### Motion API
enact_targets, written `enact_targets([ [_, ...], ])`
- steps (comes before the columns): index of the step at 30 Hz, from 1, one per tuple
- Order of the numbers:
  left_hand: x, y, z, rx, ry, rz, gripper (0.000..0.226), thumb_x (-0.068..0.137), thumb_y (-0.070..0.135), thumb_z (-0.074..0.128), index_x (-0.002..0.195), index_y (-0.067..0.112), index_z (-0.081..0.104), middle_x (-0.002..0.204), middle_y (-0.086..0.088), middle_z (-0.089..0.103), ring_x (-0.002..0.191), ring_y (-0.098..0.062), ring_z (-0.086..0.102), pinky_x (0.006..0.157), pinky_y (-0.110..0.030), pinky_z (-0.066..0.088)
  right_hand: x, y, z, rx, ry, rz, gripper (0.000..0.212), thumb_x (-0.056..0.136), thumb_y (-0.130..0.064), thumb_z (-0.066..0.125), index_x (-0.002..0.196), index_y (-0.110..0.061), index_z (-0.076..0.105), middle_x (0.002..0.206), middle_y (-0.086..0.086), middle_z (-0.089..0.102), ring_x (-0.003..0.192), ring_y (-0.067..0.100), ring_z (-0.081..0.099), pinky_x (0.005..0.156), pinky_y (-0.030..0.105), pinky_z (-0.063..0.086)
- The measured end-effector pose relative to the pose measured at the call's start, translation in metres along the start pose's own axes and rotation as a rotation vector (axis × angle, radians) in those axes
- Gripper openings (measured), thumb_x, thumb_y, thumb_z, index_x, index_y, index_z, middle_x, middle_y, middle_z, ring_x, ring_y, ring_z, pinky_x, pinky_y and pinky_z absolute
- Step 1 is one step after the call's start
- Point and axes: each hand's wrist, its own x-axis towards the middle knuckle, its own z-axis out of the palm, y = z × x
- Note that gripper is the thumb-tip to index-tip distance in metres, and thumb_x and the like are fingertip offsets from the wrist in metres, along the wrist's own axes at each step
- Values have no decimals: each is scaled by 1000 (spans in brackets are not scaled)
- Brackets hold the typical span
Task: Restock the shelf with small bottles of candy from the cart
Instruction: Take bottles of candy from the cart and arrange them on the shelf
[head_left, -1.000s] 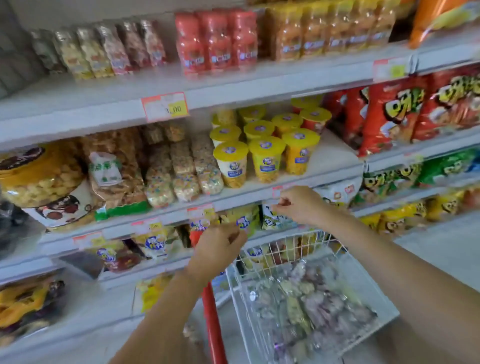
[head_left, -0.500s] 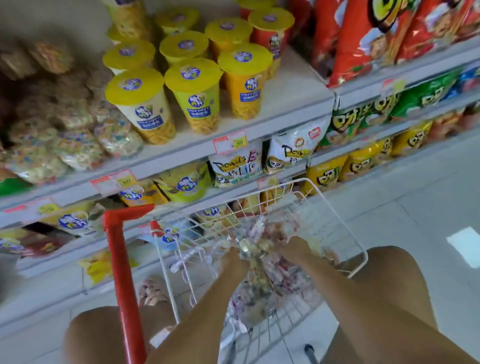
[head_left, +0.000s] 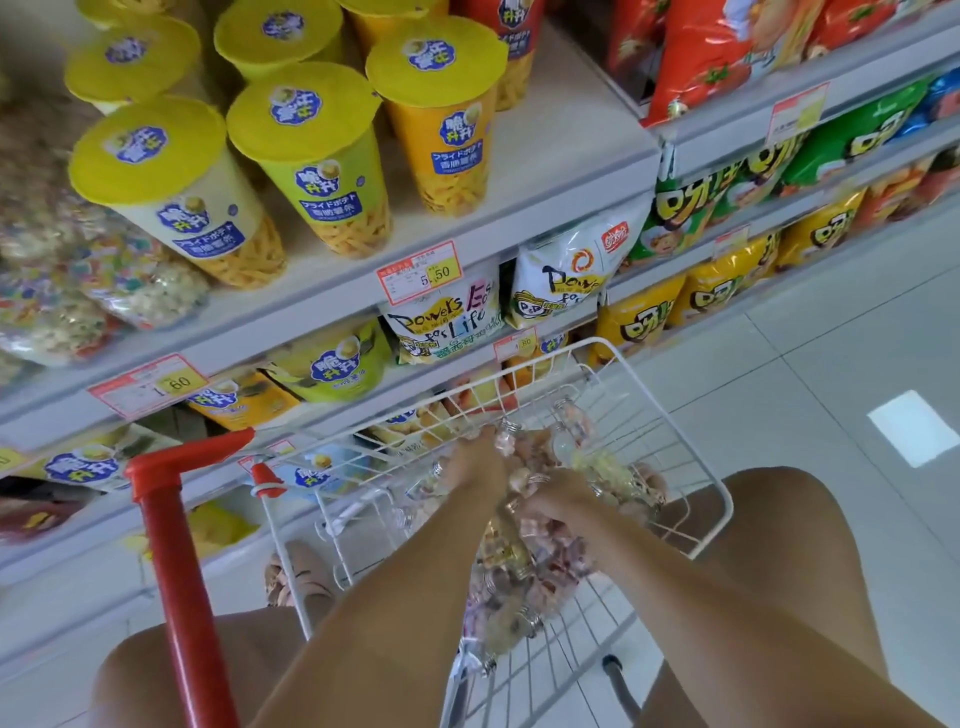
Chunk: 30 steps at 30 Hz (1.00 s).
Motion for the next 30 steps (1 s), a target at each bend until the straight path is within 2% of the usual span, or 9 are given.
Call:
enact_targets([
  [3, -1, 3, 5, 100, -34, -28, 54, 92, 11, 54, 141, 24, 33, 143, -22, 32, 119, -42, 46, 86, -50, 52, -9, 9, -21, 33, -27, -23, 38, 68, -19, 85, 87, -3, 57, 78, 9, 64, 68, 20, 67, 59, 29, 59],
  [8, -12, 4, 5, 56, -43, -6, 50, 95, 3, 45, 141, 18, 35, 143, -23, 34, 126, -40, 42, 95, -48, 47, -40, 21, -59, 212, -68, -207, 16, 74, -4, 76, 76, -1, 61, 69, 6, 62, 55, 9, 61, 53, 19, 50],
  [11, -24, 1, 3, -95, -32, 104, 41, 93, 21, 56, 130, 9, 45, 128, -15, 53, 115, -31, 53, 95, -39, 46, -62, 21, -76, 320, -90, -353, 18, 76, 4, 71, 93, 4, 64, 84, 18, 68, 73, 22, 68, 75, 31, 56],
  [13, -37, 1, -5, -333, -80, 80, 36, 95, 22, 54, 123, 1, 50, 114, -12, 60, 105, -29, 58, 87, -32, 46, -78, 18, -84, 457, -165, -427, 30, 79, 7, 68, 107, -2, 62, 100, 19, 70, 92, 29, 69, 88, 37, 54],
  [16, -67, 5, -34, -1014, -318, 4, 18, 96, 14, 53, 101, -4, 53, 76, -6, 57, 67, -18, 55, 69, -29, 52, -106, 7, -97, 631, -282, -539, 37, 81, 9, 63, 116, 1, 57, 99, 11, 68, 88, 20, 67, 78, 26, 53],
  [19, -102, 3, -78, -1429, -517, 179, 21, 95, 9, 49, 79, 1, 60, 75, -10, 62, 74, -24, 64, 84, -47, 54, -138, -8, -106, 766, -397, -635, 63, 59, -7, 78, 114, 9, 54, 99, 15, 57, 92, 28, 53, 80, 34, 43],
  [21, -129, 4, -110, -1545, -550, 314, 21, 90, 14, 46, 90, 3, 64, 88, -14, 66, 85, -27, 66, 86, -50, 52, -161, -21, -109, 774, -424, -720, 83, 48, -17, 90, 117, 11, 52, 102, 15, 54, 95, 29, 50, 80, 36, 43],
  [23, -154, 3, -142, -1647, -514, 373, 27, 84, 23, 49, 103, 6, 58, 92, -10, 62, 87, -25, 61, 77, -43, 55, -187, -35, -109, 755, -435, -814, 89, 43, -28, 94, 116, 7, 56, 102, 14, 64, 93, 27, 61, 78, 34, 53],
  [30, -230, -26, -234, -1554, -190, 573, 30, 74, 41, 54, 85, 13, 56, 63, 0, 57, 51, -11, 53, 48, -21, 46, -297, -98, -98, 541, -387, -1117, 82, 44, -31, 93, 116, -10, 62, 94, 3, 70, 84, 17, 69, 67, 25, 57],
])
